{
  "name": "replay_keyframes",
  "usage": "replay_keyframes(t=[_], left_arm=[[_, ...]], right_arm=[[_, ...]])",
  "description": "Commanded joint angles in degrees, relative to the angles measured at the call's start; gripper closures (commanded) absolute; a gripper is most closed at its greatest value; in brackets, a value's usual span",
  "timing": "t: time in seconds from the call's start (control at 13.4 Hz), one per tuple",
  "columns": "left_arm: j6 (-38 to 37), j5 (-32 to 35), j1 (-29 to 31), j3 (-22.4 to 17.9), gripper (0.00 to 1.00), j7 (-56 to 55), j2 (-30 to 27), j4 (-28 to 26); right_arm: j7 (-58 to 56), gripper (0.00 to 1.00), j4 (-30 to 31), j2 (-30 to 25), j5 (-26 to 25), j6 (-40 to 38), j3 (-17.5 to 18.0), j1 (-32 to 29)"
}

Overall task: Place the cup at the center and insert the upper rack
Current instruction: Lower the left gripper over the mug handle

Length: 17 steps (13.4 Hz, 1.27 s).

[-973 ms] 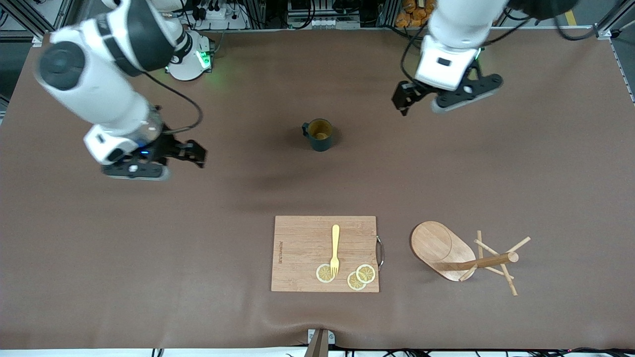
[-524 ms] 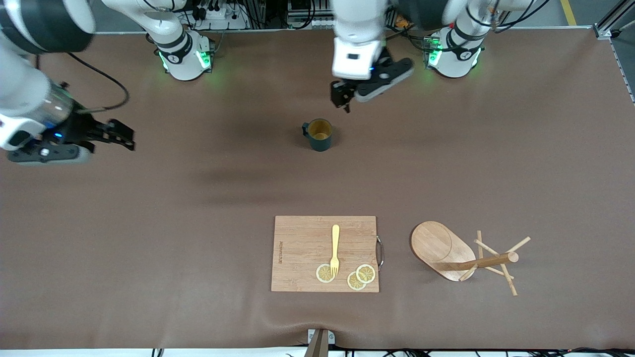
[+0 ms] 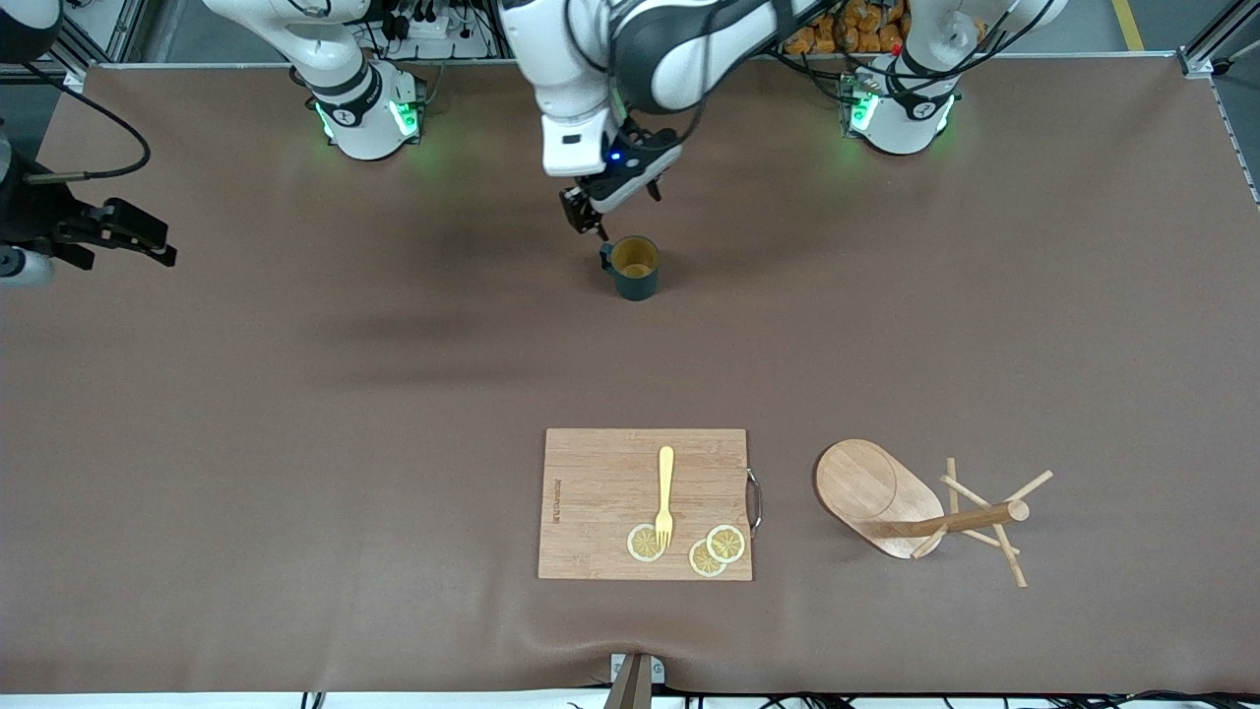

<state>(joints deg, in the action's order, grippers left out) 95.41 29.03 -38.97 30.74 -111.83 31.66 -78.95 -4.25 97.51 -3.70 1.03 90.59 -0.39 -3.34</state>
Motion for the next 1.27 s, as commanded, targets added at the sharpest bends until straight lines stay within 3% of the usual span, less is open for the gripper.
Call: replay_keyframes(t=[0.0,0.15,0.22,0.52,0.82,1.2], left_arm=[[-0.92,1.91,-13.61,-11.17,0.0,-2.6,7.25,8.88],[-0.05,1.21,-23.39,-20.06,0.0,-5.58,10.86,11.36],[0.04,1.21,-25.95,-22.02,0.0,-7.86,11.75,11.36],[3.29,1.29,-28.17,-23.35,0.0,-20.95,15.35,12.67],[3.38,1.29,-33.09,-28.18,0.0,-22.91,18.95,14.26],[2.07,-0.02,-34.06,-28.45,0.0,-27.29,19.93,14.09]], right_arm=[[0.12,0.0,-1.96,0.18,0.2,-3.82,0.48,-1.14],[0.91,0.0,-3.72,0.18,0.99,-3.84,0.39,-2.45],[0.91,0.0,-4.34,0.18,0.99,-4.01,0.48,-2.9],[6.34,0.0,-4.43,0.62,0.9,-3.31,0.92,-2.2],[6.54,0.0,-4.43,0.62,-3.31,-1.57,1.62,1.49],[6.62,0.0,-4.26,0.97,-4.37,-1.38,1.54,1.49]])
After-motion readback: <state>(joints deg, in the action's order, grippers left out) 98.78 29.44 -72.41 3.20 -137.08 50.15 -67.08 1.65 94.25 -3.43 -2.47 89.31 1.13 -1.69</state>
